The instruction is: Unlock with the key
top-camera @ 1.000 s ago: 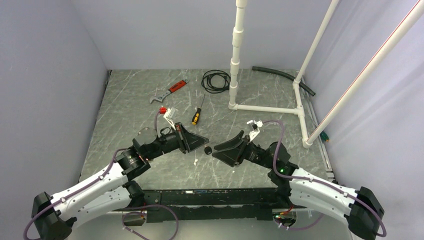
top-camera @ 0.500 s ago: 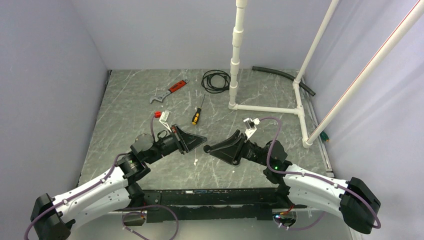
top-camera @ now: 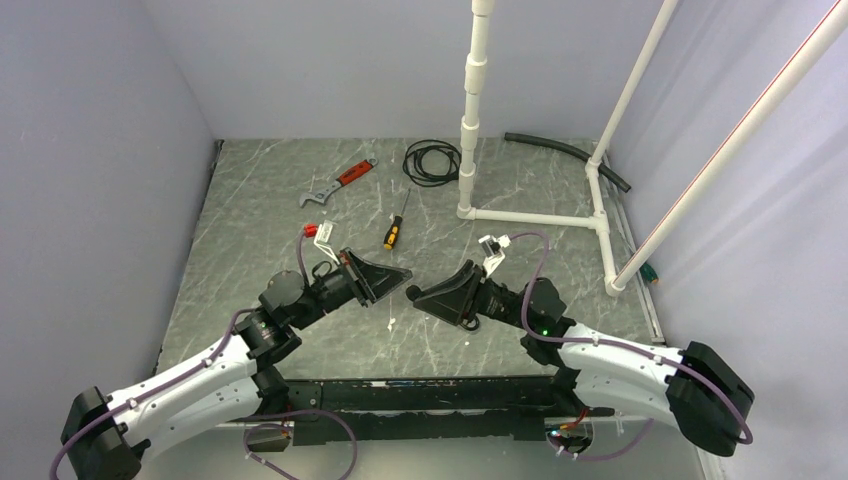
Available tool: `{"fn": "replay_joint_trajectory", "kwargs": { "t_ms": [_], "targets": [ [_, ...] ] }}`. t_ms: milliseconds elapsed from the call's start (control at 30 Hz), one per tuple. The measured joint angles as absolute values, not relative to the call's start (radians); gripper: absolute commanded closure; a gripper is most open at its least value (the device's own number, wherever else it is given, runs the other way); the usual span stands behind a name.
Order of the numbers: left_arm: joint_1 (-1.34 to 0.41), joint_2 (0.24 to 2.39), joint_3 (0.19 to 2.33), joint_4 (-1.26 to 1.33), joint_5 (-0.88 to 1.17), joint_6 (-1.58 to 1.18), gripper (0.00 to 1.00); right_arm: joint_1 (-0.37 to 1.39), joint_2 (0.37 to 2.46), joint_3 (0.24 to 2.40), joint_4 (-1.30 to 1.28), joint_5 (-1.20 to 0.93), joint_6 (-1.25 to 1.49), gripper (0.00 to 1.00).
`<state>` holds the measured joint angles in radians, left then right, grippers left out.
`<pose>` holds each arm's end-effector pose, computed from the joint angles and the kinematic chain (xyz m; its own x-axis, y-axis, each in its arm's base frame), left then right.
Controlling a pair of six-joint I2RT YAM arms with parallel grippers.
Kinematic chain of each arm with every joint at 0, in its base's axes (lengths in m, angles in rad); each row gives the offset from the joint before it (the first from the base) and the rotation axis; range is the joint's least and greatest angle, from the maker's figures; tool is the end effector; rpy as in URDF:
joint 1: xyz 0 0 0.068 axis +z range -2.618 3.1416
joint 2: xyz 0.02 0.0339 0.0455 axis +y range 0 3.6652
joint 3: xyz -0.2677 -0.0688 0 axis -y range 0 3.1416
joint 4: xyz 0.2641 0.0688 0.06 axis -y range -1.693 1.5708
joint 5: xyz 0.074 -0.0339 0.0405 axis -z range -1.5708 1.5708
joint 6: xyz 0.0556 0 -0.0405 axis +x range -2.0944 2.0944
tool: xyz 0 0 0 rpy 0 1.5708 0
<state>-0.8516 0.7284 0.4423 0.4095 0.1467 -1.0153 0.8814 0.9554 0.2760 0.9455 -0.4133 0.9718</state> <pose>0.1379 -0.1698 0.2906 -0.6708 -0.5098 -0.5386 0.5118 0.2075 -0.8337 0.1285 0.1910 0.2457 -0.6929 0.3486 -0.6312 -0.6755 -0.0077 0.7373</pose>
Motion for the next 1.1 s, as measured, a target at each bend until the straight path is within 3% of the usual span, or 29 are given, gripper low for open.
{"fn": "replay_joint_trajectory", "kwargs": {
  "t_ms": [533,1100],
  "targets": [
    [-0.852,0.733,0.417,0.450,0.131,-1.017,1.00,0.881,0.998,0.284,0.981,-0.413,0.977,0.67],
    [-0.852,0.751,0.413,0.483,0.133,-1.038,1.00,0.879,1.029,0.297,0.996,-0.415,0.981,0.83]
  ]
}}
